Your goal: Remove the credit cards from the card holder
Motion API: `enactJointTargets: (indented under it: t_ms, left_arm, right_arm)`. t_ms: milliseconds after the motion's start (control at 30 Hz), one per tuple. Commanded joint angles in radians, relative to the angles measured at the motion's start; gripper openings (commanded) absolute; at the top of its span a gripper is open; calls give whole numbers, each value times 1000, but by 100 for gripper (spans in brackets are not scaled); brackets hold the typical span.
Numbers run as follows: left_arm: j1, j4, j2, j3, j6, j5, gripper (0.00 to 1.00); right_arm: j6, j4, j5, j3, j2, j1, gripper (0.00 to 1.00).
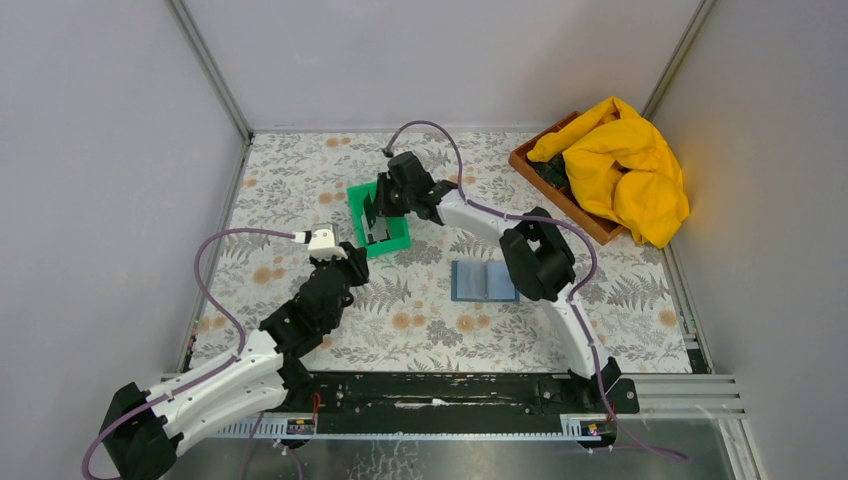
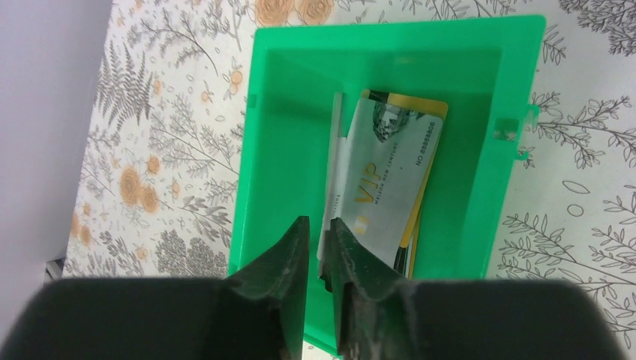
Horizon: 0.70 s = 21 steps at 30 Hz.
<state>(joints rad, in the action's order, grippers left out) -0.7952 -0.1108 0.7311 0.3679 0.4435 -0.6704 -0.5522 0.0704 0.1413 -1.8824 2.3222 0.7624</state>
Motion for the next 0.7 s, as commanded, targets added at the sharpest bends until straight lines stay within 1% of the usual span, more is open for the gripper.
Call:
enactJointTargets:
  t_ms: [0,33,67,200,333,400,567,667]
  left_arm:
    - [5,-9,-17,8,15,-26,39]
    - [5,-9,-19,8,15,-27,39]
    - [5,-9,-20,6,15,-27,39]
    - [5,-9,-19,7,15,-25,40]
    - [5,-13,-16,5,15,-20,40]
    - [5,-28,-13,0,7,-7,41]
    - [5,-69,-5,-9,-10,49,45]
    - [5,-84,11,-7,-19,70,45]
  right_arm:
    - [18,20,-28,-39,0,17,32]
    - [21,23,-36,-38,-3,17,39]
    - [24,27,-43,-35,-5,18,42]
    - [41,26,-97,3,-52,20,43]
    - [72,-17,-136,88,-144,24,43]
    - [94,-56,-154,154,-214,29,43]
    - [142,-224,-183,421,-459,44,43]
    - [158,-248,-193,529,-576,43,43]
